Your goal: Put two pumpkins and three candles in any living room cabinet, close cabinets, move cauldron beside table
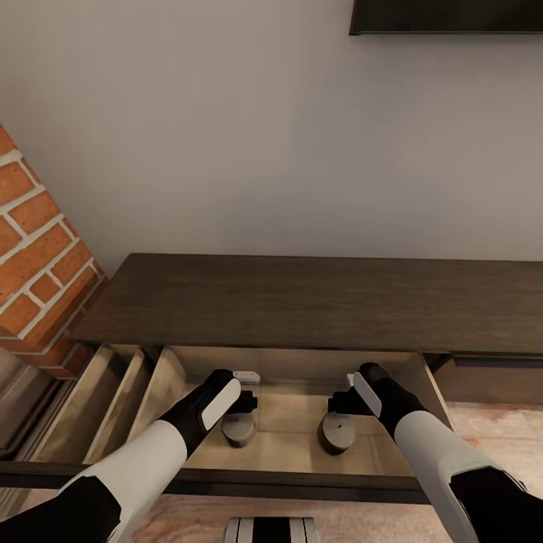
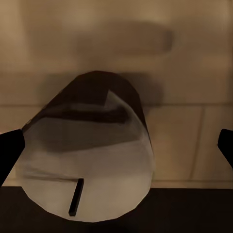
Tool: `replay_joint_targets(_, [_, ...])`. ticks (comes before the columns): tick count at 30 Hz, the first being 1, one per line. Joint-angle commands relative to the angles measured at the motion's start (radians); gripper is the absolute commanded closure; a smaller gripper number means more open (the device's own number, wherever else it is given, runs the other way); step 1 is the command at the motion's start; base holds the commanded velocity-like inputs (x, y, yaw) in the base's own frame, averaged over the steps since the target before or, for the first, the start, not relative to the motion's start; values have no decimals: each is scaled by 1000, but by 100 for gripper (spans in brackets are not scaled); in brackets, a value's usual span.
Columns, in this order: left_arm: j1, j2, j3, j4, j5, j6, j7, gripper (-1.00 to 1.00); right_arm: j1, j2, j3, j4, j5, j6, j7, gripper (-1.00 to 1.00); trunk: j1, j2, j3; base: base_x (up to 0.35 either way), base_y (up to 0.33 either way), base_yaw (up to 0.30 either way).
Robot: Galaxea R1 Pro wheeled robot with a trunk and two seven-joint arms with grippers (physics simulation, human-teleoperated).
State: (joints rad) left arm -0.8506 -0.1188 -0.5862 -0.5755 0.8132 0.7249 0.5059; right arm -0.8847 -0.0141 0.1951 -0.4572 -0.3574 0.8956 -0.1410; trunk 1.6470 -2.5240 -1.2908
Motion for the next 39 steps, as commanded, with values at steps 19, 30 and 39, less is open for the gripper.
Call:
replay_joint_targets(19, [-1, 1, -30, -10, 12, 4, 11, -100, 0, -1, 7, -1, -11, 3, -7, -100, -4, 2, 34, 0, 0, 0])
replay_joint_targets(30, [-1, 2, -28, -4, 20, 27, 7, -100, 0, -1, 8, -1, -11, 3, -6, -100, -9, 4, 77, 0, 0, 0])
replay_joint_targets(39, [-1, 1, -27, -1, 21, 30, 8, -100, 0, -1, 7, -1, -11, 3, -6, -100, -13, 6, 111, 0, 0, 0])
